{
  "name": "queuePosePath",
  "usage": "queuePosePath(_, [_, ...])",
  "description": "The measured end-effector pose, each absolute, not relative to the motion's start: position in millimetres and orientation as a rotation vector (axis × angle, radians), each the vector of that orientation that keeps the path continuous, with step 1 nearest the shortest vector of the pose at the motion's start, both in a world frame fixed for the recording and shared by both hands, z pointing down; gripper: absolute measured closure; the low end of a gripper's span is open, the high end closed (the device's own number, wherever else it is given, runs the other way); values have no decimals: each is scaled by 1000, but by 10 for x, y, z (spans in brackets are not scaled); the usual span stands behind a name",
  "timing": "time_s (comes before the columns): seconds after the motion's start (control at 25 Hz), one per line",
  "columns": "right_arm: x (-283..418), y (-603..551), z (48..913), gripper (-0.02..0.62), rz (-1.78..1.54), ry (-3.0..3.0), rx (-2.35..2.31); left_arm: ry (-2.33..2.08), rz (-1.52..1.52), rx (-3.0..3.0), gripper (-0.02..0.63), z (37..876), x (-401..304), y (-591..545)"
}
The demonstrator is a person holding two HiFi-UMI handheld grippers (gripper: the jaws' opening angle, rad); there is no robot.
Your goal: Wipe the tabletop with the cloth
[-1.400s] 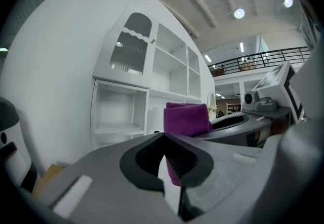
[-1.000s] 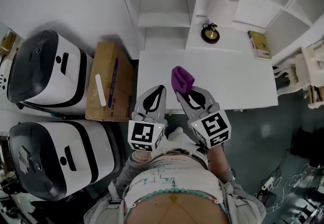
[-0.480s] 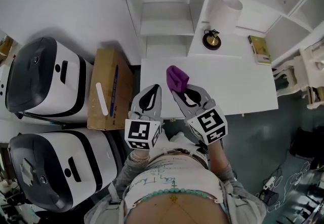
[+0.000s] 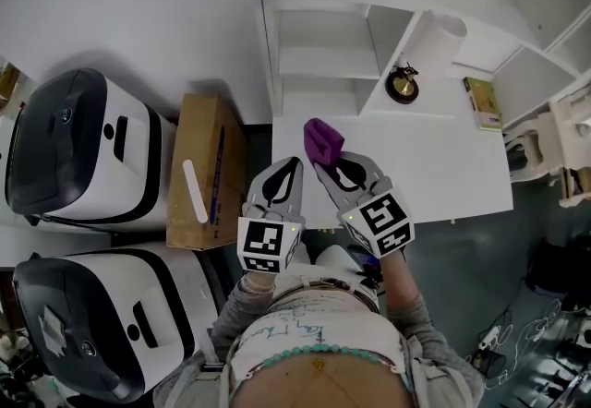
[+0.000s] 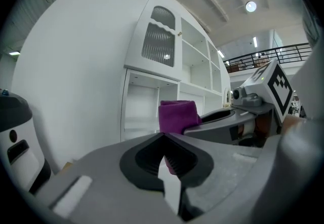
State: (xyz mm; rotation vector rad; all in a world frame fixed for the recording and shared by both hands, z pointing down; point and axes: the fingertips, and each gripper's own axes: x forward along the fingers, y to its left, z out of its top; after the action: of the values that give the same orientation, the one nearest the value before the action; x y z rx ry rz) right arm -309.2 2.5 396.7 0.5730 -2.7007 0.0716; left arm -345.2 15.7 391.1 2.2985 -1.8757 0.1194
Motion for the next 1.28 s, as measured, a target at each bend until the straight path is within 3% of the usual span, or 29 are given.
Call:
queuePosePath(0.72, [-3822, -339, 4656, 512, 129, -2613, 363, -1979, 118, 2098, 604, 4246, -4012, 253])
queuePosePath(1.28, [-4139, -719, 5625, 512, 266, -2463, 239, -1989, 158, 1983, 604, 4519, -4018, 204])
